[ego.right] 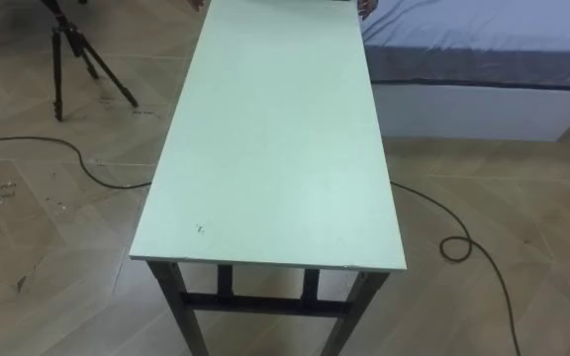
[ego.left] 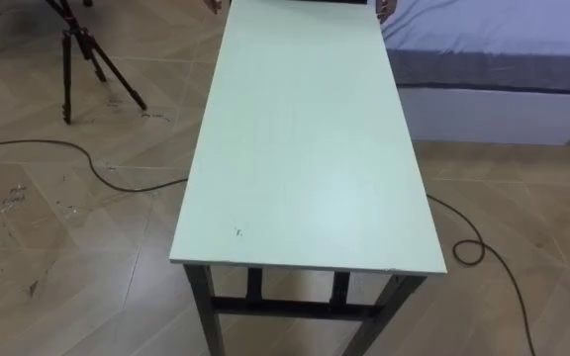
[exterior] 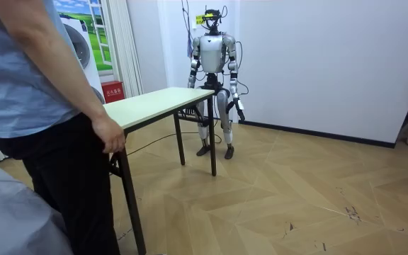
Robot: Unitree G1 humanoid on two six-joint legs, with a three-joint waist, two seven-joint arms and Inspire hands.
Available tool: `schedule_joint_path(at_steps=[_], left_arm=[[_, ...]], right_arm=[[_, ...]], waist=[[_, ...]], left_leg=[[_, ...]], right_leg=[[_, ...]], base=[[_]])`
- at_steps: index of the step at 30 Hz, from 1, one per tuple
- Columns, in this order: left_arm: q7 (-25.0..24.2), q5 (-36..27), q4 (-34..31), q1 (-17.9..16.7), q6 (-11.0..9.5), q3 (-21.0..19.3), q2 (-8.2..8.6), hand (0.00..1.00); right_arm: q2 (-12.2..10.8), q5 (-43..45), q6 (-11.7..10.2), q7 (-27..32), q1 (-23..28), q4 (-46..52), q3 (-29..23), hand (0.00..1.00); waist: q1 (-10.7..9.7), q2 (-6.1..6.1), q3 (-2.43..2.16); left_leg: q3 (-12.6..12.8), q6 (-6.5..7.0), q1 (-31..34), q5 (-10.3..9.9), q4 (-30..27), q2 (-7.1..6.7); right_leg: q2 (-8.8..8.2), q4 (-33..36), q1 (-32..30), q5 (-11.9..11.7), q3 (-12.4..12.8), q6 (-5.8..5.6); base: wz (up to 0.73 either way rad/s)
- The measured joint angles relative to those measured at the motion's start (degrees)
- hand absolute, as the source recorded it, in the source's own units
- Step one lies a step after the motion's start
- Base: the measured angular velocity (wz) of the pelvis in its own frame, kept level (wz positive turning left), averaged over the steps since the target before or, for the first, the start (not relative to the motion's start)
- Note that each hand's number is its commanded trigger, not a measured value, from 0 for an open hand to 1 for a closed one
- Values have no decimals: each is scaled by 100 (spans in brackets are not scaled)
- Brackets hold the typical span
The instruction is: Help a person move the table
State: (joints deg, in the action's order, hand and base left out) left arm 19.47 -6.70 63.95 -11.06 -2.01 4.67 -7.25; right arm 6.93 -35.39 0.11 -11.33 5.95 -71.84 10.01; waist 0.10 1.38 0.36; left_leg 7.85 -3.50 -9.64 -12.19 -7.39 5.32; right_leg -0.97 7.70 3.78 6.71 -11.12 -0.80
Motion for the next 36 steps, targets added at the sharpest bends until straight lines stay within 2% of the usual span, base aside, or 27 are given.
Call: schedule_joint_path(at_steps=[13, 16, 21, 25, 27, 28, 30, 32, 34, 36], left_arm=[[-40, -77, 2, 11, 7, -4, 0, 0], [-269, -387, 12, 52, 67, -12, -14, 0], [-918, -1581, 6, 41, 128, -8, -76, 0], [-1411, -2261, -68, 26, 150, -11, -95, 0], [-1723, -2549, -595, -50, 311, -34, -114, 0], [-1814, -2586, -717, -51, 321, -38, -122, 0], [-2101, -2776, -1003, -87, 327, -7, -127, 0], [-2285, -2975, -1197, -88, 329, 11, -114, 0], [-2386, -3229, -1373, -128, 345, 124, -122, 0], [-2510, -3653, -1870, -340, 374, 343, -171, 0]], right_arm=[[0, -84, -1, 14, 47, 7, -11, 0], [1, -138, -1, -20, 46, 4, -20, 0], [19, -317, 11, -256, 73, -39, -103, 0], [28, -387, 43, -456, 99, 14, -242, 0], [122, -496, 206, -485, 190, 406, -295, 0], [156, -517, 240, -526, 219, 538, -342, 0], [216, -574, 235, -702, 247, 947, -469, 0], [226, -664, 236, -807, 321, 1242, -468, 0], [223, -858, 251, -878, 501, 1683, -447, 0], [209, -1309, 249, -971, 883, 2375, -429, 0]], waist=[[-54, -5, 0], [-56, -13, 0], [-2, -26, -12], [18, -50, -19], [27, -70, -12], [33, -90, -8], [9, -132, -31], [6, -144, -36], [15, -159, -47], [15, -174, -44]], left_leg=[[18, 0, -5, 0, 0, 1], [34, 0, 0, 0, 1, 1], [123, 0, 46, 0, -5, -1], [128, 0, 47, 0, -14, 0], [126, 0, 53, 0, -29, 0], [126, 0, 55, 0, -30, 0], [128, 0, 50, 0, -38, 0], [128, 0, 54, 0, -40, 1], [133, 0, 75, 0, -42, 2], [132, 0, 99, 0, -41, 1]], right_leg=[[2, -1, 7, 0, 22, 0], [3, -1, -7, 0, 42, 0], [8, 16, -105, -3, 90, 1], [9, 8, -92, -2, 86, 0], [6, 13, -93, -2, 83, 0], [6, 13, -96, -2, 83, 0], [6, 16, -94, -2, 82, 1], [7, 19, -96, -1, 80, 2], [-1, 20, -95, 0, 43, 2], [-10, 19, -99, 1, -1, 0]], base=[[0], [-3], [-9], [0], [0], [0], [0], [2], [9], [9]])
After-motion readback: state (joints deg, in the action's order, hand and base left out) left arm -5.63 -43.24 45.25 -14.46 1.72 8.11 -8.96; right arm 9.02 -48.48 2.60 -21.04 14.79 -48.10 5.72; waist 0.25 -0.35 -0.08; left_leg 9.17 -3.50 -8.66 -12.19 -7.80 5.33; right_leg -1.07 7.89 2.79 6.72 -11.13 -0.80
